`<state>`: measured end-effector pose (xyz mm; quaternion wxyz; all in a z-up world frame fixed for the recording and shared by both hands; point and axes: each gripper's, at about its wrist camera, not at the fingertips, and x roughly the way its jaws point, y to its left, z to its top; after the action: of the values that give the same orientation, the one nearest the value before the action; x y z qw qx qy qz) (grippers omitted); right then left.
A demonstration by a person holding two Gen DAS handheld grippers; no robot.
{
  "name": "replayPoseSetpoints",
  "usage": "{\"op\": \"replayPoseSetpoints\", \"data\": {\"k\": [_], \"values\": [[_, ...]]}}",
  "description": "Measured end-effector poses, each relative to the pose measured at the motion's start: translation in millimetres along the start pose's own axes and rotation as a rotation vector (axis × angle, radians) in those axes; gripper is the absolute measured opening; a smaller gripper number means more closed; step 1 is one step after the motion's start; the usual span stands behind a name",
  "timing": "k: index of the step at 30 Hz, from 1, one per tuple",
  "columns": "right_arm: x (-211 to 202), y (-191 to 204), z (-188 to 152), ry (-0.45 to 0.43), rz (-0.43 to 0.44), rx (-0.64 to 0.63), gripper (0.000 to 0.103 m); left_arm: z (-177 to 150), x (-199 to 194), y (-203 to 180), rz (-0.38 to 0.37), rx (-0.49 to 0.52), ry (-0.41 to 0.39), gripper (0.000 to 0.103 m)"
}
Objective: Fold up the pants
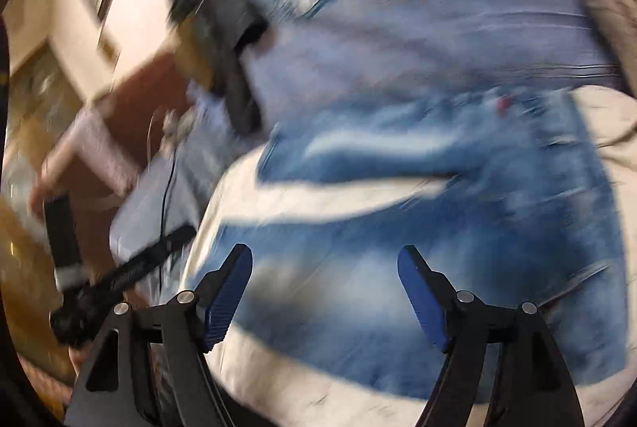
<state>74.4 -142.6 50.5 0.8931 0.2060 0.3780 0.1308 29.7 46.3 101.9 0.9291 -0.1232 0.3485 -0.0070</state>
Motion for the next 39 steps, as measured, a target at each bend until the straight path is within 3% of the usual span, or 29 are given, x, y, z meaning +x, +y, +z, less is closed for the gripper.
{"op": "replayPoseSetpoints", "data": {"k": [2,6,9,13,15,18,32,39], "values": [[-6.5,-25.3,21.2,0.011,-0.037,0.04,0.078,19.5,15.6,-28.0,-0.074,0.018,0.02,0.064],[-8.3,-61.4,65.5,-0.009,-0.162,0.038,0.078,44.4,58.7,-78.8,-0.013,0.13,0.027,0.064],[6.6,-87.7,91.0,-0.019,-0.232,0.07,0.078,46.8,102.5,-99.8,0.003,0.18,0.083,0.063],[37.6,-108.7,86.7,0.017,-0.336,0.035,0.078,30.9,146.6,-99.6,0.064,0.259,0.099,0.063],[53.3,-120.2,80.5,0.077,-0.351,0.043,0.078,27.4,171.9,-101.3,0.075,0.29,0.145,0.062],[64.2,-131.6,82.3,0.095,-0.342,0.086,0.077,33.4,197.4,-103.9,0.097,0.297,0.144,0.063],[100.7,-159.6,121.2,0.168,-0.38,0.155,0.07,34.7,193.3,-92.0,0.095,0.283,0.161,0.063],[144.7,-206.6,165.7,0.208,-0.539,0.235,0.07,42.7,207.3,-81.5,0.06,0.231,0.221,0.063]]}}
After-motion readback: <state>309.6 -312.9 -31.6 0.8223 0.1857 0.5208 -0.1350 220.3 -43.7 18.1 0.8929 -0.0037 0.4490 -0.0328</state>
